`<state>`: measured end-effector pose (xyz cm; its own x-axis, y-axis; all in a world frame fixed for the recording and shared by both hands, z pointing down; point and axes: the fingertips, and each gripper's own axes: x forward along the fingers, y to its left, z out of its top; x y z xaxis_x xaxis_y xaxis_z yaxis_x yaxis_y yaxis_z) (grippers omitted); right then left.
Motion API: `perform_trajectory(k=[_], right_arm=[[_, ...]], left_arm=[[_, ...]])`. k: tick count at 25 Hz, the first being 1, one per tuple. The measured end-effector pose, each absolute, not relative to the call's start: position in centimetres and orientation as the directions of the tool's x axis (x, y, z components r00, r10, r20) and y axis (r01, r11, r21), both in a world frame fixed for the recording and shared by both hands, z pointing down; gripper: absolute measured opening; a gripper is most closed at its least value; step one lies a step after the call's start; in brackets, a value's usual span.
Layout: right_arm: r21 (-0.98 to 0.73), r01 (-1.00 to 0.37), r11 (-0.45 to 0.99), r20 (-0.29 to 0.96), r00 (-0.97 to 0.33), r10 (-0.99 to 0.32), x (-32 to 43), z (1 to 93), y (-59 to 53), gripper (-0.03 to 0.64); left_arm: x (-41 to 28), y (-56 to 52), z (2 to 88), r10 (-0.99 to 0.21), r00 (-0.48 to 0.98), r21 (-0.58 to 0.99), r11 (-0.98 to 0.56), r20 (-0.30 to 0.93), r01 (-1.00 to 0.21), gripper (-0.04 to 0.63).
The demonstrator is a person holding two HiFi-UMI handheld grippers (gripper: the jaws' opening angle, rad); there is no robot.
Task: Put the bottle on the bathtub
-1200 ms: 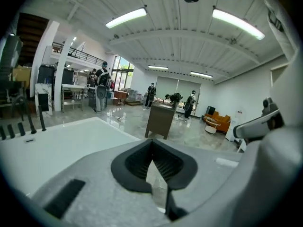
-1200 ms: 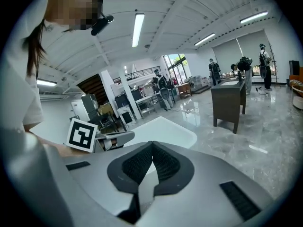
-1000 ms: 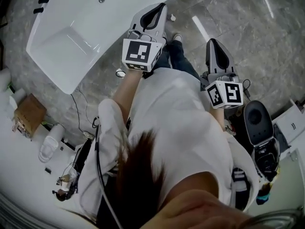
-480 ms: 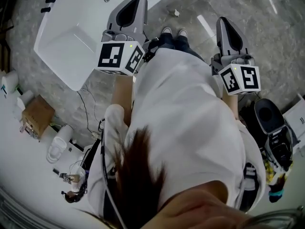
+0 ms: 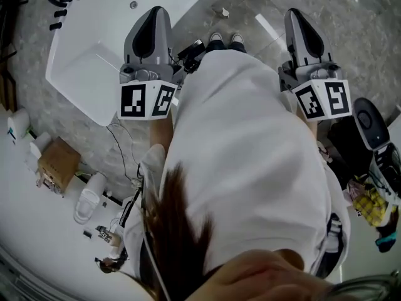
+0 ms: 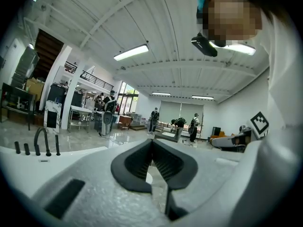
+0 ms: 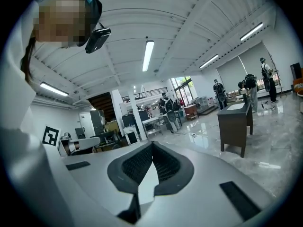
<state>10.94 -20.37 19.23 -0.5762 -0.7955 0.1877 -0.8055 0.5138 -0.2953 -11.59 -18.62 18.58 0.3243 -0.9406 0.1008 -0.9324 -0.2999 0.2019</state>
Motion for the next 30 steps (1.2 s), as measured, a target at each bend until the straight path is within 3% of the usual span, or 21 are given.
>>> perform_trajectory(k=[30], right_arm=[[-0.245,-0.830,0.501,0.247,-0.554,-0.795,10.9,20.6,-19.1,0.012]], left_arm=[[-11.1,-17.1,19.2,-0.929,0.356,0.232,-0.327,0.099,-0.916,0.014]])
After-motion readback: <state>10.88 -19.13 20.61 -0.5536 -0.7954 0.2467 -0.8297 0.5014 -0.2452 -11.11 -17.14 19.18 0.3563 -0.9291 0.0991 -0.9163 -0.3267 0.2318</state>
